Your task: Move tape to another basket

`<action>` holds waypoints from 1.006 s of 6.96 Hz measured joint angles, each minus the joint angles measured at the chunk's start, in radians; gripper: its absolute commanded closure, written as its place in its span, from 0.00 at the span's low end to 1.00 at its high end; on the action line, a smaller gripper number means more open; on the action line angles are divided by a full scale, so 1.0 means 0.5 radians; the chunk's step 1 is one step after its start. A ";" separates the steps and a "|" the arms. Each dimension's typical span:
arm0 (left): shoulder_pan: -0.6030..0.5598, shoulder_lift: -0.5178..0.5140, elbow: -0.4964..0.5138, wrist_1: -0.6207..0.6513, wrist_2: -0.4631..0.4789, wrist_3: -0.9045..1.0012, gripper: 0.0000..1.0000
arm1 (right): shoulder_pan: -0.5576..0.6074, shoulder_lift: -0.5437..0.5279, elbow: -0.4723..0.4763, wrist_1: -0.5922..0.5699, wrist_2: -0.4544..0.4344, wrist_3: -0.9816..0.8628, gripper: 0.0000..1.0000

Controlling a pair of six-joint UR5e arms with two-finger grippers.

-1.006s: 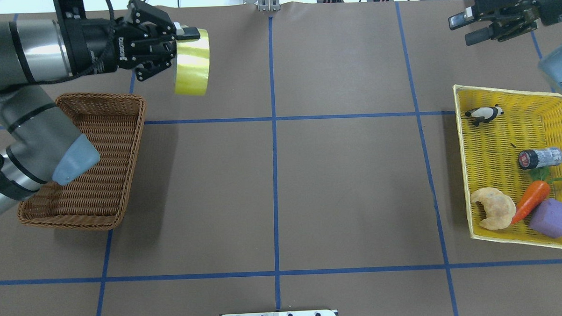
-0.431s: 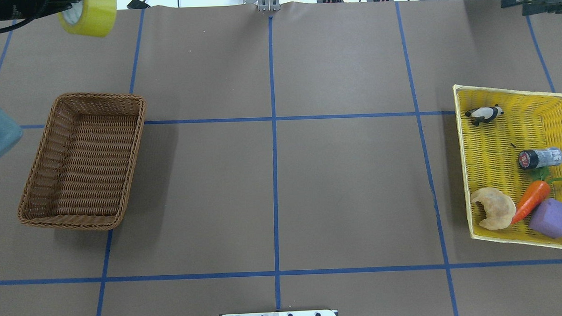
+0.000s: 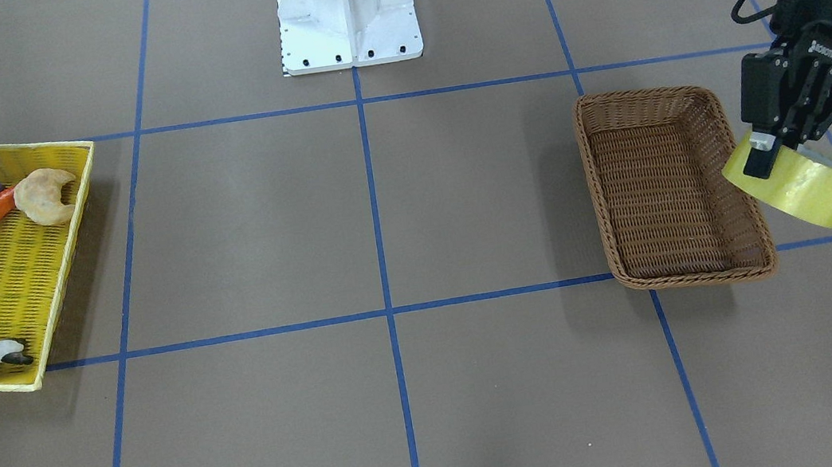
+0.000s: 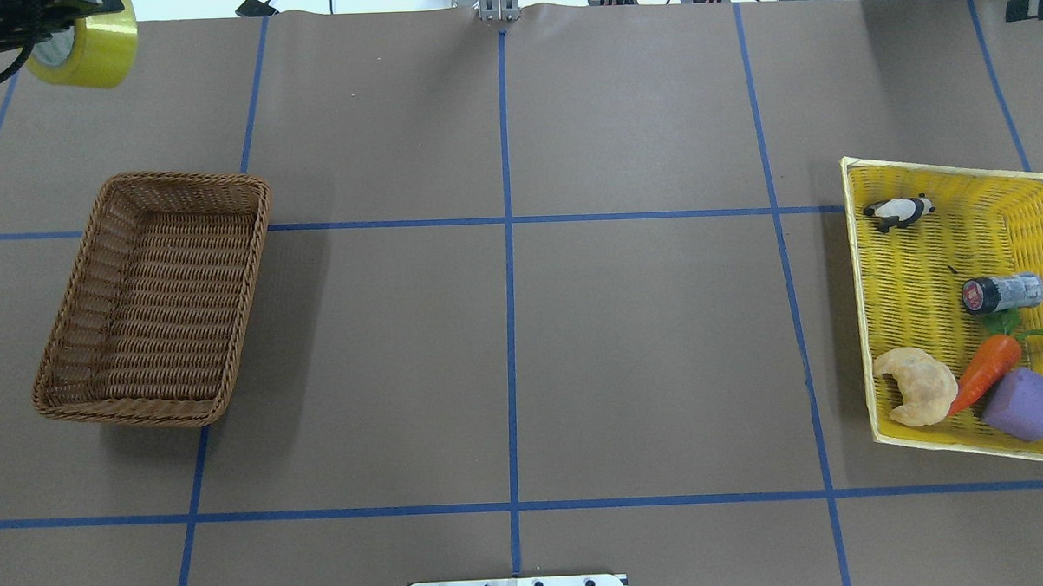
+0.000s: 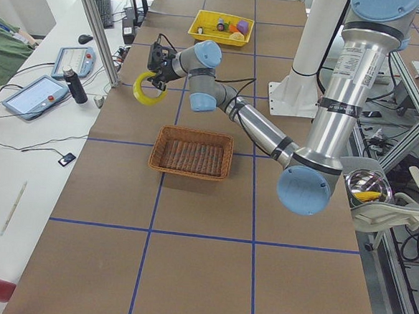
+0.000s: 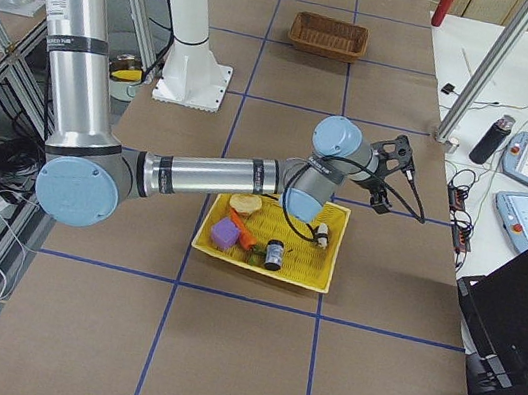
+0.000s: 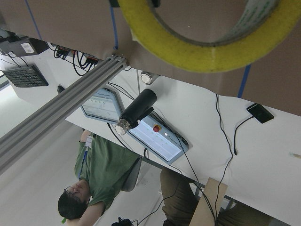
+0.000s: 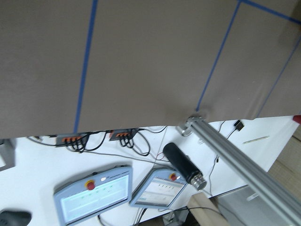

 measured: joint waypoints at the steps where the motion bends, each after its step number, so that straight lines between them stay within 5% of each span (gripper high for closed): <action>1: -0.004 0.068 -0.042 0.150 0.007 0.168 1.00 | 0.030 -0.034 0.108 -0.295 0.025 -0.224 0.00; 4: 0.041 0.129 -0.186 1.038 -0.096 0.531 1.00 | 0.066 -0.045 0.536 -1.532 0.122 -0.881 0.00; 7: 0.185 0.075 -0.186 1.516 -0.460 0.629 1.00 | 0.028 0.090 0.629 -2.564 0.046 -1.411 0.00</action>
